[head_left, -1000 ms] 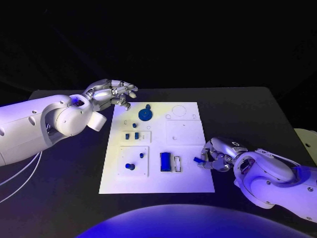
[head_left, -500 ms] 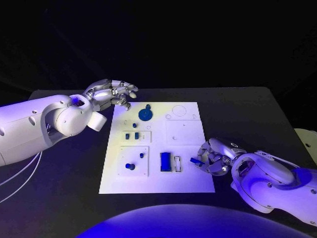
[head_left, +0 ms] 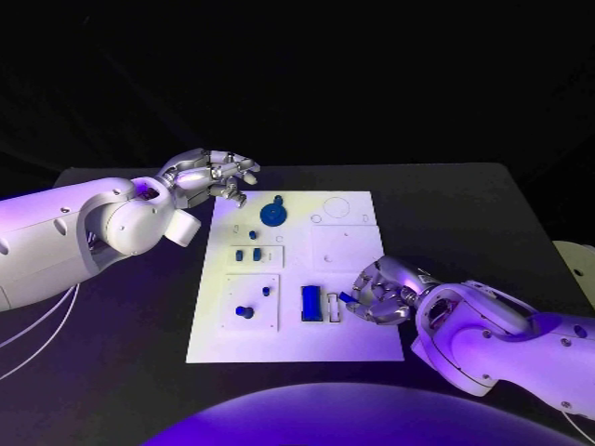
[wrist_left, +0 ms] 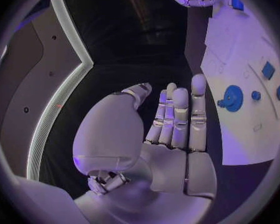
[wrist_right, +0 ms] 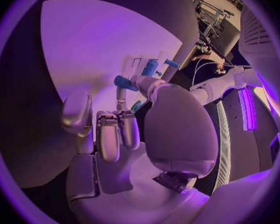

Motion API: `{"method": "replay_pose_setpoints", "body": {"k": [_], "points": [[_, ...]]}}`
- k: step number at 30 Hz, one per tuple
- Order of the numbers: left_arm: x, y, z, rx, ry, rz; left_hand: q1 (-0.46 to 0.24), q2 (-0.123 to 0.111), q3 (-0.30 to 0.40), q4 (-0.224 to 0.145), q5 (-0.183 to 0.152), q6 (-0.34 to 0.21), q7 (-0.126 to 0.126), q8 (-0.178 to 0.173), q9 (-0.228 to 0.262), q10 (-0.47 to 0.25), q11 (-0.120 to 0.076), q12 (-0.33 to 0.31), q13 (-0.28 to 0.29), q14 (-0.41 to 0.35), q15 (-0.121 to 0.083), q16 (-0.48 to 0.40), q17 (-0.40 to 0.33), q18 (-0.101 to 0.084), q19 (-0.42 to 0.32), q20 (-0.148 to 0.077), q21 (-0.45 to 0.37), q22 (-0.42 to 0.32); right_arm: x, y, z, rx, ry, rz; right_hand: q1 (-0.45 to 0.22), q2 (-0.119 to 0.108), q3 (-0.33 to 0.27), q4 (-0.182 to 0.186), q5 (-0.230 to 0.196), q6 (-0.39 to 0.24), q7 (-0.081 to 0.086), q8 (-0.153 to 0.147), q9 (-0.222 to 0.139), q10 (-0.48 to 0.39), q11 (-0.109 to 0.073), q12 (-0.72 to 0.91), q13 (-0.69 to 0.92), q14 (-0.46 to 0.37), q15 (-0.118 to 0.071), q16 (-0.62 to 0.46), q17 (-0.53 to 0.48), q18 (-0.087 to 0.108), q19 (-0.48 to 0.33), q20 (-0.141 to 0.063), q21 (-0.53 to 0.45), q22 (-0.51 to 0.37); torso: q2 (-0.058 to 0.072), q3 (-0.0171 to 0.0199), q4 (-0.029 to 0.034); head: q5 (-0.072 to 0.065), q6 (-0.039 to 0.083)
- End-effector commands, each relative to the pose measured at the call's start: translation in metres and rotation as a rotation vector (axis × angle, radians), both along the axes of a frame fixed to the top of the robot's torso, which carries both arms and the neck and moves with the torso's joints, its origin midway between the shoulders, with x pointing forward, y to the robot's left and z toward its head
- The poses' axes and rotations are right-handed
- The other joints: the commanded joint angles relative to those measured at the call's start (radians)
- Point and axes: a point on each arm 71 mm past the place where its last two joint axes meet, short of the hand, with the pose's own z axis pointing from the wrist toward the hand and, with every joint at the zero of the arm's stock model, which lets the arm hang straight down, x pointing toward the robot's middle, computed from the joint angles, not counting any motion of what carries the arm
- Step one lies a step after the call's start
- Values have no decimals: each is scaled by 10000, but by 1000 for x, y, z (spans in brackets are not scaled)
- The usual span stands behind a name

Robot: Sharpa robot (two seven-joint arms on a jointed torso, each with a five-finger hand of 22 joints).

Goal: Assemble the parts on the task board

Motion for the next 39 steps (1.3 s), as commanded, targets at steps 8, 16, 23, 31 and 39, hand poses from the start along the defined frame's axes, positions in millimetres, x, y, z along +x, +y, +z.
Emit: {"method": "replay_pose_setpoints", "body": {"k": [8, 16, 23, 31, 39], "points": [[-1, -4, 1, -96, -6, -245, 91, -4, -22, 58, 56, -88, -10, 41, 14, -37, -6, 9, -9, -82, 1, -59, 17, 98, -53, -19, -16, -15, 4, 8, -9, 334, 550, -195, -751, 15, 241, -44, -143, 52, -85, -61, -19, 529, 47, 70, 1877, 1076, -20, 40, 2627, -112, 29, -19, -102, 1, -6, 9, -7, 35, 0], [-2, -5, 1, -110, 13, -304, 108, -5, -24, 63, 64, -91, -11, 47, 17, -40, -7, 11, -10, -91, 0, -64, 2, 99, -57, -19, -20, -19, 6, 14, -15, 356, 842, 55, -1317, -36, 94, 122, -191, 113, -76, -102, -49, 560, 56, 122, 1919, 1076, -11, 40, 2627, -115, 47, -11, -112, 20, -5, 7, -12, 35, 0], [-2, -5, 1, -115, 21, -327, 108, -5, -24, 63, 64, -91, -11, 47, 17, -40, -7, 11, -10, -91, 0, -64, 2, 99, -57, -19, -20, -19, 5, 20, -18, 494, 1012, 209, -1470, -45, 4, 171, -193, 155, -81, -107, -58, 572, 54, 142, 1934, 1076, -13, 40, 2627, -112, 47, -11, -136, 16, -7, 6, -7, 31, 0], [-2, -5, 1, -107, 28, -319, 108, -5, -24, 63, 64, -91, -11, 47, 17, -40, -7, 11, -10, -91, 0, -64, 2, 99, -57, -19, -20, -19, 4, 21, -19, 541, 1073, 226, -1507, -3, -10, 183, -161, 200, -98, -94, -55, 577, 44, 150, 1942, 1076, -16, 40, 2627, -109, 47, -12, -152, 12, -9, -5, -12, 51, 0], [-2, -5, 1, -110, 35, -334, 108, -5, -24, 63, 64, -91, -11, 47, 17, -40, -7, 11, -10, -91, 0, -64, 2, 99, -57, -19, -20, -19, 4, 21, -20, 509, 1112, 200, -1496, 53, 10, 159, -110, 244, -125, -78, -48, 571, 24, 140, 1933, 1076, -29, 40, 2627, -106, 47, -18, -164, 11, -6, 3, -5, 58, 0]]}}
